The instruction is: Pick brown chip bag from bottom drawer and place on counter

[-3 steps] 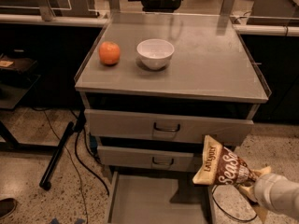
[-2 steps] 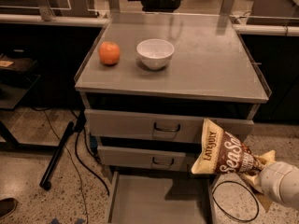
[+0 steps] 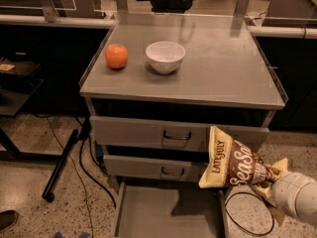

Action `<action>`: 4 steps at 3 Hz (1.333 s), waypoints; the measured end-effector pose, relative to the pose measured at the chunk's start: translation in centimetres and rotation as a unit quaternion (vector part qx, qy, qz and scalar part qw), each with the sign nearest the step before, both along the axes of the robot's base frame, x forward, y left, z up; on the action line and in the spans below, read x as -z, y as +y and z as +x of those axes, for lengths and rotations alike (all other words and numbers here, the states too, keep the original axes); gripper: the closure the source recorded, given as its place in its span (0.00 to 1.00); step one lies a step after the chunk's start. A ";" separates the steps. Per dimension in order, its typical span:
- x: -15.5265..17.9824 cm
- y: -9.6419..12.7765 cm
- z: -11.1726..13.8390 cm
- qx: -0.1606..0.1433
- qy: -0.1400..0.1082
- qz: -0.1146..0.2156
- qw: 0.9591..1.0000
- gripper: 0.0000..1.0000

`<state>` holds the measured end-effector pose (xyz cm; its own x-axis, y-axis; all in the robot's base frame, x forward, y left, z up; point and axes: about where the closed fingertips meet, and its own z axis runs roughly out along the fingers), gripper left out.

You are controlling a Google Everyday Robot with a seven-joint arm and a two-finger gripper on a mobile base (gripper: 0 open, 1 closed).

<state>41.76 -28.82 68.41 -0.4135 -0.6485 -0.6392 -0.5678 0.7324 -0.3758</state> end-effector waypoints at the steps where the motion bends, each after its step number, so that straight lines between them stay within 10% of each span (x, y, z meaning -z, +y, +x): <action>1: -3.0 0.0 0.9 0.002 -0.017 0.013 1.000 1.00; 3: -15.1 -1.2 5.0 0.019 -0.125 -0.001 0.992 1.00; 4: -15.6 -1.1 5.2 0.019 -0.130 -0.001 0.991 1.00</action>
Offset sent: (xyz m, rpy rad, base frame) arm 0.0624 -0.0279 0.1884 -0.0214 -0.2917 -0.0607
